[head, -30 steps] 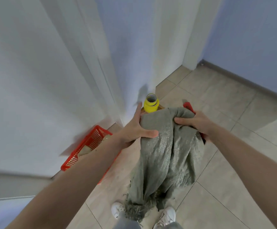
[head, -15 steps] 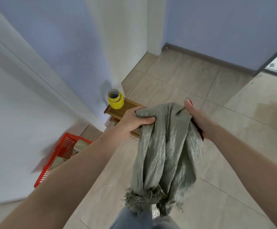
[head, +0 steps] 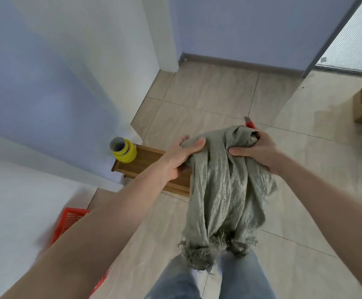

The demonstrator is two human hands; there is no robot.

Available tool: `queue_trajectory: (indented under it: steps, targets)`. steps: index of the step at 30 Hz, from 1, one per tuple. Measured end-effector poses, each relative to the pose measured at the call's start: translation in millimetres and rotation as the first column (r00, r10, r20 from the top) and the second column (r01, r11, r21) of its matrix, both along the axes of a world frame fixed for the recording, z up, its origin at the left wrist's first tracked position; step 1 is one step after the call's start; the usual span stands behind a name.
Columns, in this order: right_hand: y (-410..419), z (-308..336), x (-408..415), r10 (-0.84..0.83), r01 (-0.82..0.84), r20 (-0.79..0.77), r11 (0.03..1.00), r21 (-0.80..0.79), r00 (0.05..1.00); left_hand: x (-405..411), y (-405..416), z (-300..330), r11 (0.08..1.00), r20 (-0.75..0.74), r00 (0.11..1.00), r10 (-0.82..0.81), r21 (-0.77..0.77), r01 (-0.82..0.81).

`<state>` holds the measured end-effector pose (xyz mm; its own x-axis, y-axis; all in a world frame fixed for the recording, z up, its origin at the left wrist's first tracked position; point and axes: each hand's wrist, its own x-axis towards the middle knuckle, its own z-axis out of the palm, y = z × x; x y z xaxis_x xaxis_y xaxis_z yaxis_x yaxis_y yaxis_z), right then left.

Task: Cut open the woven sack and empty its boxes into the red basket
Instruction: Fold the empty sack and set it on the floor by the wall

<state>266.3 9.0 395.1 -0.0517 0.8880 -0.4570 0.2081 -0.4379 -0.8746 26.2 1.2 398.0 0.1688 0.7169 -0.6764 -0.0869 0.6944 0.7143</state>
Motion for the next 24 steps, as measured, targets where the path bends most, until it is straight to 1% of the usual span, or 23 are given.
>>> queue_trajectory:
  steps: [2,5,7,9,12,15,16,18,20,21,22,24]
  targets:
    - [16,-4,21,-0.048,0.048,-0.001,0.998,-0.052,0.999,16,11,-2,0.999,0.010,1.000,-0.020,0.042,0.019]
    - [43,-7,51,-0.080,0.075,-0.034,0.989,-0.127,0.996,45,24,-7,0.969,-0.075,0.987,-0.144,0.194,0.156]
    - [59,-8,69,-0.091,0.082,-0.046,0.983,-0.166,0.995,66,32,-12,0.938,-0.102,0.973,-0.206,0.264,0.227]
    - [75,-8,88,-0.105,0.094,-0.051,0.979,-0.181,0.993,90,43,-13,0.918,-0.179,0.965,-0.194,0.315,0.243]
    - [101,-9,116,-0.079,0.073,-0.025,0.982,-0.175,0.997,123,68,-14,0.894,-0.358,0.930,-0.090,0.382,0.233]
    - [123,-12,140,-0.037,0.043,0.043,0.988,-0.147,0.998,144,95,-17,0.913,-0.411,0.911,-0.035,0.357,0.196]
    - [130,-12,148,-0.023,0.033,0.070,0.989,-0.144,0.997,148,105,-21,0.927,-0.412,0.911,-0.020,0.333,0.171]
    - [145,-11,162,0.028,-0.019,0.064,0.991,-0.131,0.998,155,125,-27,0.959,-0.384,0.923,0.011,0.265,0.099]
    - [161,-7,176,0.117,-0.114,0.021,0.984,-0.134,0.993,160,145,-28,0.982,-0.342,0.938,0.047,0.190,0.020]
    - [169,-6,182,0.190,-0.186,0.019,0.973,-0.138,0.982,162,156,-29,0.988,-0.317,0.947,0.061,0.152,-0.013]
    - [178,-4,186,0.269,-0.262,0.037,0.956,-0.134,0.962,165,166,-27,0.993,-0.283,0.956,0.069,0.112,-0.039]
    - [198,-1,192,0.407,-0.395,0.136,0.913,-0.106,0.903,172,190,-21,0.997,-0.215,0.974,0.077,0.037,-0.071]
